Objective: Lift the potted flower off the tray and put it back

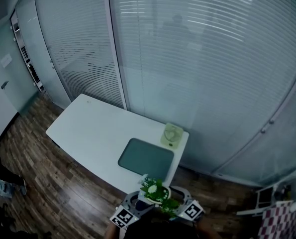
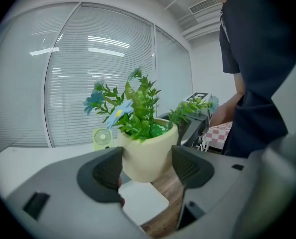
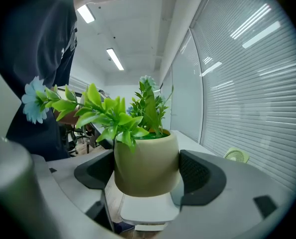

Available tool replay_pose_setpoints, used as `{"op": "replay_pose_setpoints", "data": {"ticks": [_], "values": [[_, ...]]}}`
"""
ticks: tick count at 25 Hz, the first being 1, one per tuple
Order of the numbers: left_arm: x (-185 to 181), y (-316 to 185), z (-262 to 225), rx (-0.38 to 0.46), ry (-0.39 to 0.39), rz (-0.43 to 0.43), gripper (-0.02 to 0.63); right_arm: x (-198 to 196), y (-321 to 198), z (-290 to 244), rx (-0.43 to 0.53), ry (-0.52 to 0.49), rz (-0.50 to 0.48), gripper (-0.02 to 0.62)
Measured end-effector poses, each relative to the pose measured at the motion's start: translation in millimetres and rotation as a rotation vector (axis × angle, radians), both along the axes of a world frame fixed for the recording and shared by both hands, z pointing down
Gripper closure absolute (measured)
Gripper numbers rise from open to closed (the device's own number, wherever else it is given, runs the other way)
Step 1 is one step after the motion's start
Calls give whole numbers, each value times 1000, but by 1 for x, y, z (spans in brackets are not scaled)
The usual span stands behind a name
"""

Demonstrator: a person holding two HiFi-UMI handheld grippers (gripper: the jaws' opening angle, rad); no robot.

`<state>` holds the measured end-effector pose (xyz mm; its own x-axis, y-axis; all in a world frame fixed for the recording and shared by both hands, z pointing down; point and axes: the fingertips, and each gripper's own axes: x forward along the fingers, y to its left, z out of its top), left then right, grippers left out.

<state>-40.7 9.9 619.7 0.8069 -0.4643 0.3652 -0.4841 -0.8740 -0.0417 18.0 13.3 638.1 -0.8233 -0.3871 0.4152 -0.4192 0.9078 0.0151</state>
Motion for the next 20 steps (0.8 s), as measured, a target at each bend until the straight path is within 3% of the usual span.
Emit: {"op": "replay_pose_setpoints", "data": {"ticks": [5, 8, 15, 20], "values": [[-1, 4, 4, -24, 9, -7, 318, -4, 1, -8, 27, -34, -22, 219], [-1, 4, 6, -30, 6, -10, 318, -2, 2, 1, -6, -23, -19, 219], [1, 1, 2, -9, -13, -8, 318, 4, 0, 9, -37, 5, 0, 219], [2, -2, 1, 1, -30, 2, 318, 3, -2, 5, -10, -3, -12, 219]]}}
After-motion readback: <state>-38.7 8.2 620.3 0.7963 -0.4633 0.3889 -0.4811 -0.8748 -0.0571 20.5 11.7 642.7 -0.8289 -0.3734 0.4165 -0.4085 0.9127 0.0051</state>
